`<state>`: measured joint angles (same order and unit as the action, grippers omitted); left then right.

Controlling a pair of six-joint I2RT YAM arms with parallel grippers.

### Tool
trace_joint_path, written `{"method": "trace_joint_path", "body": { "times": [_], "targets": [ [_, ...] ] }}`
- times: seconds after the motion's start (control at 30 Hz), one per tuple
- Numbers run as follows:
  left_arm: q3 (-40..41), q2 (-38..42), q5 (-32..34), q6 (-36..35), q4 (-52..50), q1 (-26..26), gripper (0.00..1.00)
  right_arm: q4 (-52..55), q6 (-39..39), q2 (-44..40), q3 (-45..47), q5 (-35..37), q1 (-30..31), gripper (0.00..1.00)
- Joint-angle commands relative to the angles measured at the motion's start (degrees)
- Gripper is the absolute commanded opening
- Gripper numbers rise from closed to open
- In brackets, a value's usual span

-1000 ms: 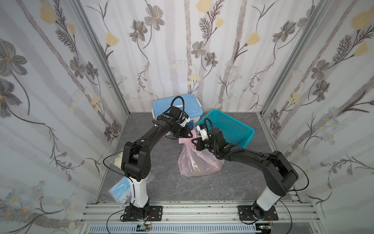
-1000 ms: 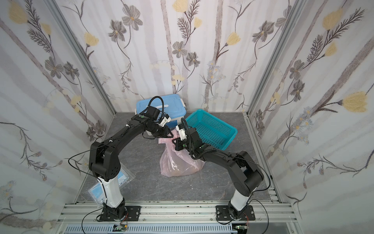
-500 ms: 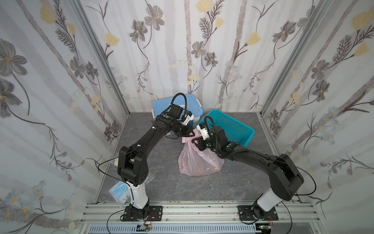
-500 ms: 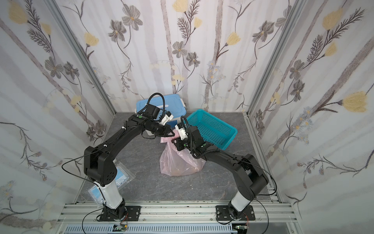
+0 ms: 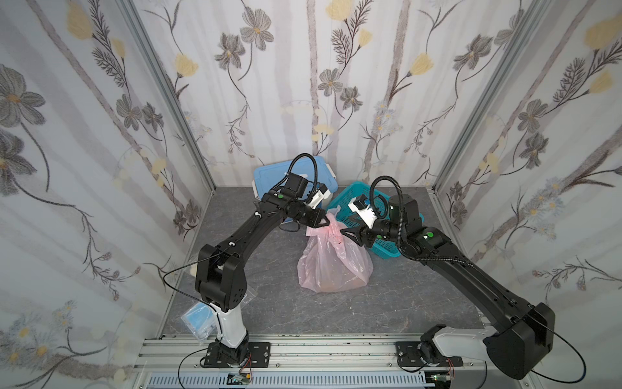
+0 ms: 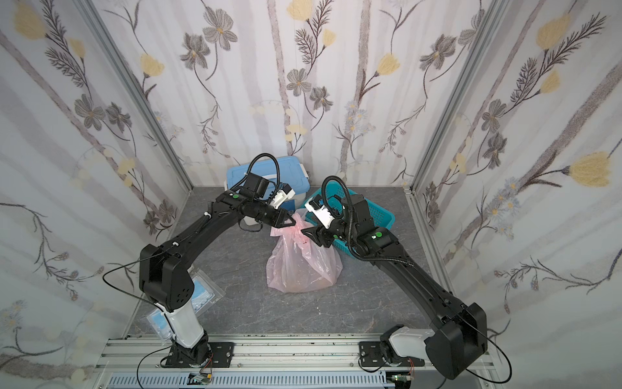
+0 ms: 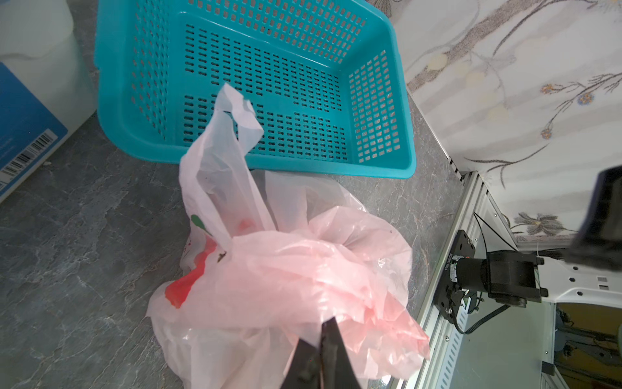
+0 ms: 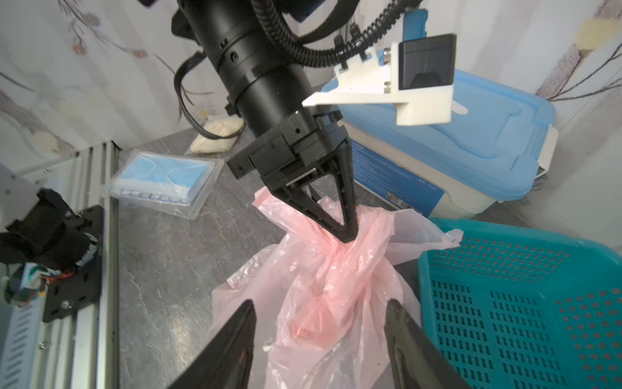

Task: Place the pineapple into a plastic bag & tie a knot
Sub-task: Cross the plastic bag at the center of the board.

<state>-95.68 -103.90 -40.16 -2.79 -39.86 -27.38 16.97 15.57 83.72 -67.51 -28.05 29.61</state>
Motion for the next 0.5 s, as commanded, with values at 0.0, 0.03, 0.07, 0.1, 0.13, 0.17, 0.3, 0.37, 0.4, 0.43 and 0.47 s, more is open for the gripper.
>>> {"method": "trace_joint_path", "body": {
  "times": [0.0, 0.03, 0.07, 0.1, 0.13, 0.17, 0.3, 0.37, 0.4, 0.43, 0.47],
  "targets": [
    [-0.6, 0.1, -2.2, -3.5, 1.3, -0.2, 0.00, 4.2, 18.9, 4.2, -4.4, 2.6, -0.3, 0.63],
    [-0.7, 0.1, -2.3, -3.8, 1.0, -0.3, 0.00, 6.1, 21.7, 6.7, -7.4, 2.6, -0.4, 0.63],
    [-0.9, 0.1, -2.4, -4.2, 0.7, -0.3, 0.00, 8.5, 24.1, 9.8, -10.5, 2.7, -0.4, 0.64],
    [-0.8, 0.1, -2.4, -4.3, 0.6, -0.3, 0.00, 10.4, 26.1, 11.8, -13.0, 3.1, -0.5, 0.63],
    [-0.7, 0.1, -2.3, -4.4, 0.5, -0.4, 0.00, 12.4, 28.0, 13.8, -15.1, 4.0, -0.6, 0.63],
    [-0.7, 0.1, -2.3, -4.6, 0.5, -0.3, 0.00, 13.4, 29.2, 15.2, -16.5, 4.3, -0.7, 0.63],
    [-0.8, -0.4, -2.2, -4.7, 0.3, -0.3, 0.00, 14.8, 34.3, 16.8, -16.8, 0.6, -2.1, 0.63],
    [-1.0, -0.5, -2.0, -4.8, 0.3, -0.3, 0.00, 15.9, 36.2, 17.1, -16.7, -2.0, -2.5, 0.63],
    [-1.0, -0.6, -1.8, -4.7, 0.4, -0.4, 0.00, 16.3, 37.1, 17.4, -16.6, -3.1, -2.5, 0.63],
    [-1.1, -0.6, -1.8, -4.7, 0.3, -0.3, 0.00, 16.6, 37.9, 17.7, -16.6, -3.8, -2.5, 0.64],
    [-1.3, -0.6, -1.8, -4.6, 0.3, -0.4, 0.00, 16.5, 38.3, 18.1, -16.6, -4.0, -2.5, 0.64]
  ]
}}
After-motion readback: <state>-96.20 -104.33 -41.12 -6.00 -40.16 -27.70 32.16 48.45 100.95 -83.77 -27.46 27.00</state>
